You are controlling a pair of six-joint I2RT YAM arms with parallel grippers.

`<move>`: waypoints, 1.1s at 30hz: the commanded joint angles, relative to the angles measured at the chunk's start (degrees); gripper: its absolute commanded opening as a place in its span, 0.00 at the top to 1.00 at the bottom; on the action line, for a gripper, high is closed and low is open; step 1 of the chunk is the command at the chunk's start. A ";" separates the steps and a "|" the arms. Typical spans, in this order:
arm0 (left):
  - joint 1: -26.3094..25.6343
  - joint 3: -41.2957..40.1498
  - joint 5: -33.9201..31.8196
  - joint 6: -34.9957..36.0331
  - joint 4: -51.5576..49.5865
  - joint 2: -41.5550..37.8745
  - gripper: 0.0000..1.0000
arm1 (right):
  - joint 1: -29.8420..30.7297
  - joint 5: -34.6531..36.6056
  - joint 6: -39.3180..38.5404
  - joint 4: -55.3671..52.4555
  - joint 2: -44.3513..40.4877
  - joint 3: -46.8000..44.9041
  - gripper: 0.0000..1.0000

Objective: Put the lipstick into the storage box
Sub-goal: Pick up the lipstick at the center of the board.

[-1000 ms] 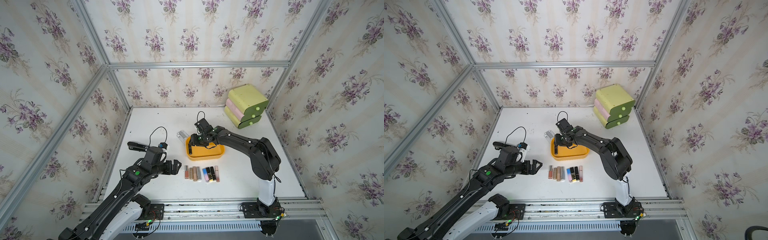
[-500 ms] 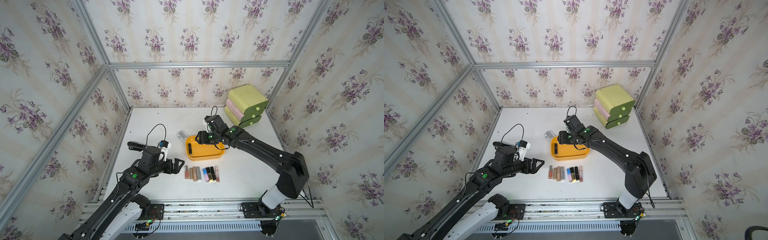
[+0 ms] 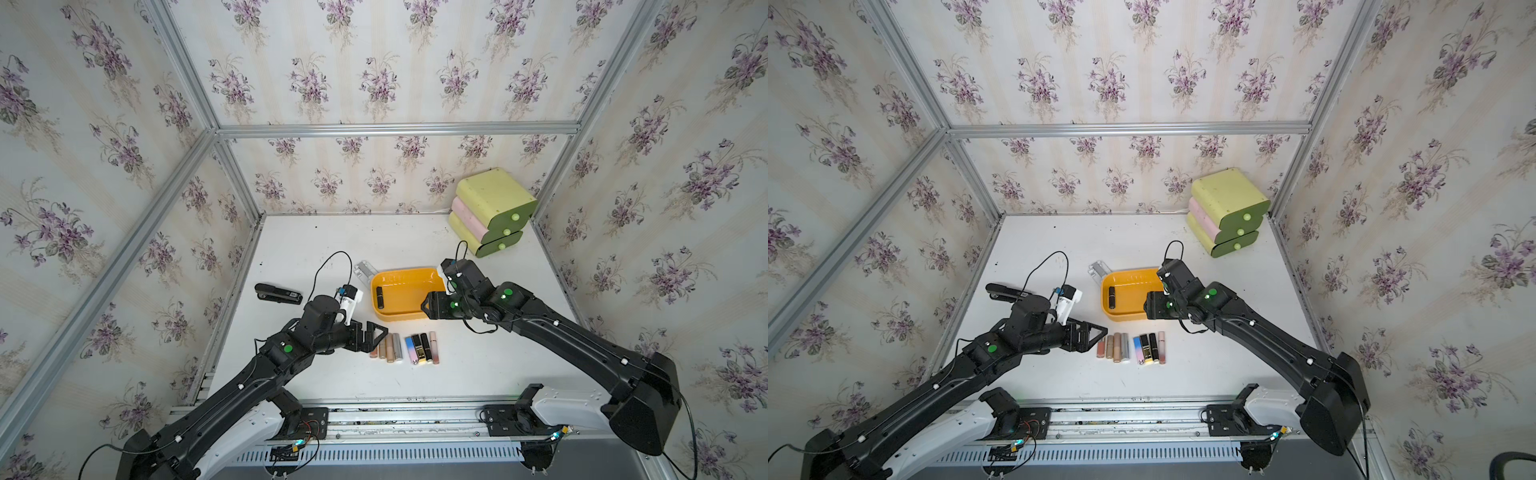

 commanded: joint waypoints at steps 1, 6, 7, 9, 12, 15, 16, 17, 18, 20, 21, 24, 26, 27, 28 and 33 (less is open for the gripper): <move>-3.04 -0.60 -4.56 -1.67 4.14 0.94 0.00 | 0.04 0.67 1.37 -0.41 -1.97 -3.21 0.31; -6.29 -1.61 -7.58 -2.91 4.41 1.22 0.00 | 0.04 0.67 2.38 0.69 -4.18 -8.35 0.31; -6.54 -1.84 -7.75 -3.15 4.46 1.19 0.00 | 0.04 0.54 2.55 1.02 -4.33 -9.21 0.31; -7.14 -1.99 -8.11 -3.45 4.31 1.19 0.00 | 0.09 -0.09 3.00 2.03 -4.54 -11.00 0.31; -7.87 -2.37 -8.80 -3.95 4.21 1.30 0.00 | 0.04 -0.77 3.56 3.73 -4.58 -13.36 0.32; -8.58 -2.93 -9.30 -4.40 4.81 1.50 0.00 | 0.05 -1.23 3.75 4.83 -4.22 -14.92 0.33; -8.76 -3.22 -9.45 -4.51 5.14 1.56 0.00 | 0.13 -1.34 3.88 5.17 -4.04 -15.32 0.34; -8.86 -3.35 -9.52 -4.61 5.33 1.63 0.00 | 0.12 -1.50 3.89 5.41 -3.88 -15.68 0.34; -9.02 -3.61 -9.65 -4.78 5.57 1.78 0.00 | 0.12 -1.69 3.99 5.92 -3.69 -16.18 0.35; -9.11 -3.96 -9.79 -4.90 5.89 1.99 0.00 | 0.22 -1.99 4.18 6.92 -3.20 -17.10 0.35; -9.13 -4.06 -9.82 -4.95 5.97 2.10 0.00 | 0.24 -2.01 4.27 7.34 -2.75 -17.62 0.36; -9.31 -4.23 -9.90 -5.05 5.90 2.16 0.00 | 0.55 -1.78 4.46 8.30 -1.54 -18.86 0.38; -9.40 -4.51 -9.97 -5.04 5.78 2.01 0.00 | 0.66 -2.00 4.71 9.24 -0.99 -19.57 0.38; -9.39 -4.62 -9.97 -5.03 5.56 1.87 0.00 | 0.74 -2.12 4.88 9.76 -0.68 -19.87 0.38; -9.38 -4.78 -10.04 -5.05 5.24 1.59 0.00 | 0.81 -2.23 4.96 10.14 -0.31 -19.93 0.39; -9.40 -5.36 -10.72 -4.83 4.07 0.16 0.00 | 1.34 -2.41 5.16 11.67 1.98 -19.56 0.42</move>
